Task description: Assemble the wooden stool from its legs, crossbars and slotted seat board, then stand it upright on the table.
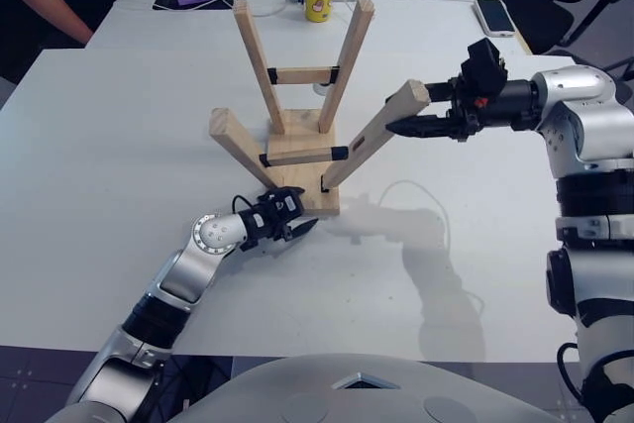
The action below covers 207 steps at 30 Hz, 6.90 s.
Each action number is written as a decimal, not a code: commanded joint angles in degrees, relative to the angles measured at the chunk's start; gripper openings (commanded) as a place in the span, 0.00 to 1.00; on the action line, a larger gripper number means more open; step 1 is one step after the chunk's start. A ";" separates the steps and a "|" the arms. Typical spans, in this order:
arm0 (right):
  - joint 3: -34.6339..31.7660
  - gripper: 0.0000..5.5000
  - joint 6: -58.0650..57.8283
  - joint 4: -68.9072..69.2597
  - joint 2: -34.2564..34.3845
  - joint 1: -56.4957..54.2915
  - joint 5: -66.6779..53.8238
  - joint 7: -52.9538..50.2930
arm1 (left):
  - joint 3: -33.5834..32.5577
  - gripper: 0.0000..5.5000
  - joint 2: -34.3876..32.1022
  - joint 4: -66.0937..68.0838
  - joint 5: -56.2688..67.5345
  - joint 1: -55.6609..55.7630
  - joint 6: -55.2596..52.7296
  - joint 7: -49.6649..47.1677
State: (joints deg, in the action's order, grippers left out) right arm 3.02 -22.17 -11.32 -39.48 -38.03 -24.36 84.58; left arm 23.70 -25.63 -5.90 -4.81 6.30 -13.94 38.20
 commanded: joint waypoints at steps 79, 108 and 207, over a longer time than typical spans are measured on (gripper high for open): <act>18.20 0.37 -0.89 -0.70 8.59 6.14 5.86 -20.70 | -11.04 0.00 6.03 -25.75 -23.40 -8.82 24.31 -29.87; 13.77 0.49 4.64 -5.53 11.05 6.37 4.27 -22.82 | -8.35 0.00 11.09 16.50 -9.73 -9.77 2.06 -24.38; -0.09 0.00 -2.72 29.03 35.90 31.32 0.61 -79.83 | -14.20 0.00 13.12 -19.20 4.27 -5.51 -5.66 -29.52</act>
State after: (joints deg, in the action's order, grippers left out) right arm 3.03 -24.15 17.76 -4.13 -5.04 -23.96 4.70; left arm 7.28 -12.96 -25.60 0.74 1.05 -16.84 8.30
